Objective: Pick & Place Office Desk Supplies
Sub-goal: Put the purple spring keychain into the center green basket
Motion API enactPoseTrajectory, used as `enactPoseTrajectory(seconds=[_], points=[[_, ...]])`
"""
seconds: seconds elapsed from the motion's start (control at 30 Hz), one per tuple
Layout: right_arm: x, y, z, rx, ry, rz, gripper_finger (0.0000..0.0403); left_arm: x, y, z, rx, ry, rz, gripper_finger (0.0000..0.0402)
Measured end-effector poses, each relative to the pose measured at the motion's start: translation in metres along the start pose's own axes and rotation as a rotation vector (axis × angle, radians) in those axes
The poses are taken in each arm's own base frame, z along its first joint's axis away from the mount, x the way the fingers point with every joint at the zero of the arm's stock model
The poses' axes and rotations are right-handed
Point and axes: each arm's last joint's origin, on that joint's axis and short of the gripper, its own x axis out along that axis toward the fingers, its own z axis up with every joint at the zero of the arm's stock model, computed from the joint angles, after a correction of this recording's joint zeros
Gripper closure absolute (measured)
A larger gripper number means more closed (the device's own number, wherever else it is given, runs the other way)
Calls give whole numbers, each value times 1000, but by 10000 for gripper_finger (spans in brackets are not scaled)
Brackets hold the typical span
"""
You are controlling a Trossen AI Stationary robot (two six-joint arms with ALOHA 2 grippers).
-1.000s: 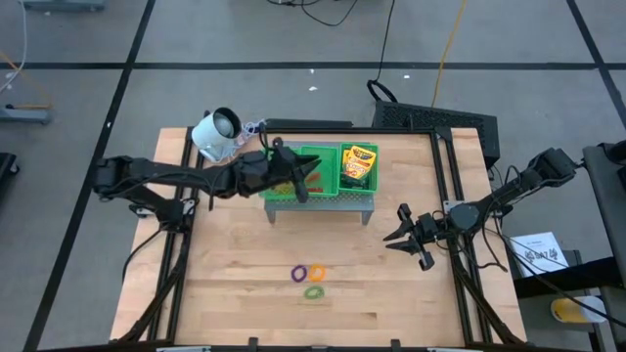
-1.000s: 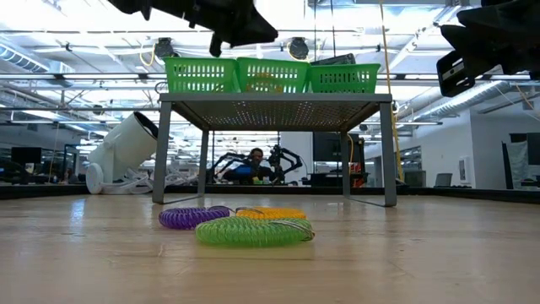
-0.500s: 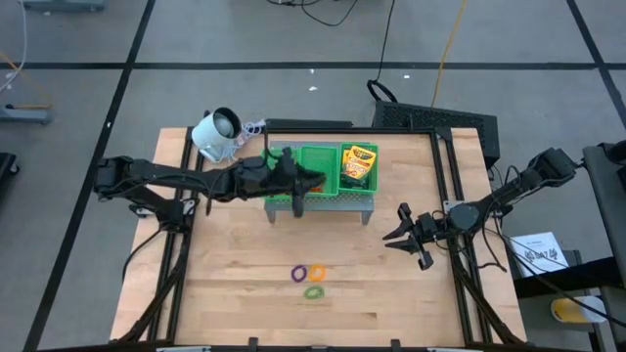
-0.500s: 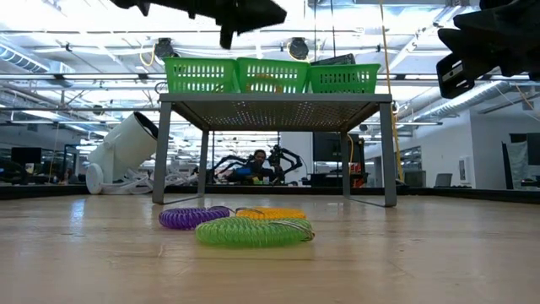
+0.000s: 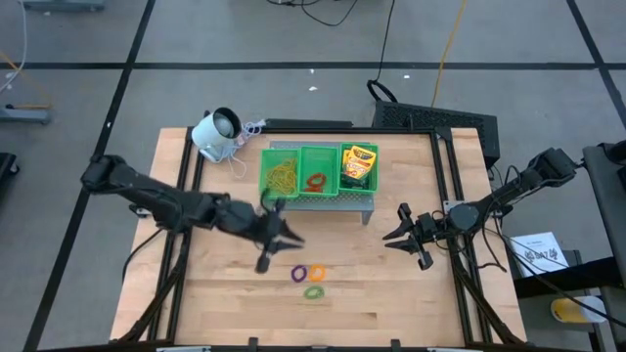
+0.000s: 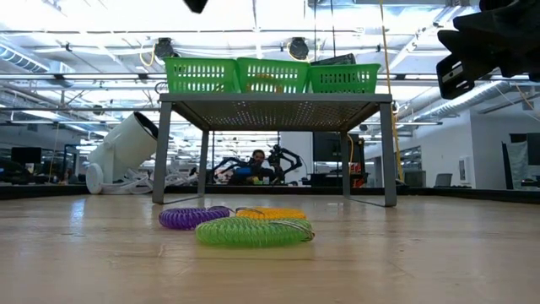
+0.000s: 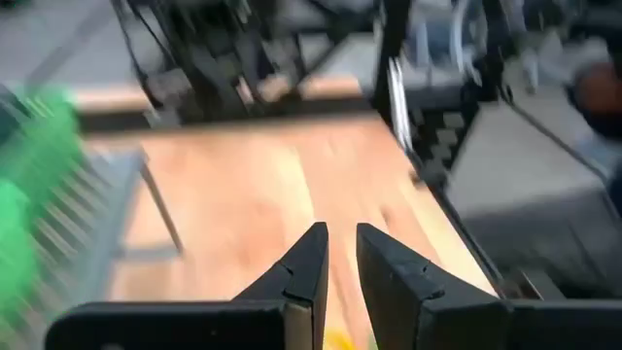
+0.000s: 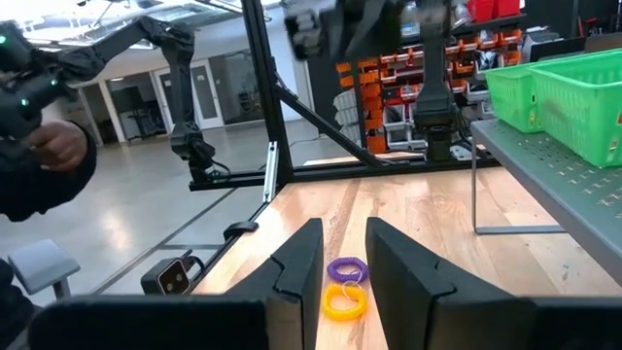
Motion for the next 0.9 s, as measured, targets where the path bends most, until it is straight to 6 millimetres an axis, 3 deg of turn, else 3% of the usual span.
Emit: enactPoseTrajectory(seconds=[0.23, 0.43, 0.9], points=[[0, 0, 0, -1, 2, -2, 332, 16, -29, -29, -85, 201, -62, 334], [0, -1, -1, -3, 7, -10, 332, 40, -48, -61, -65, 339, -85, 334], [0, -2, -1, -4, 13, -13, 332, 100, -22, -145, -351, 618, 183, 318]])
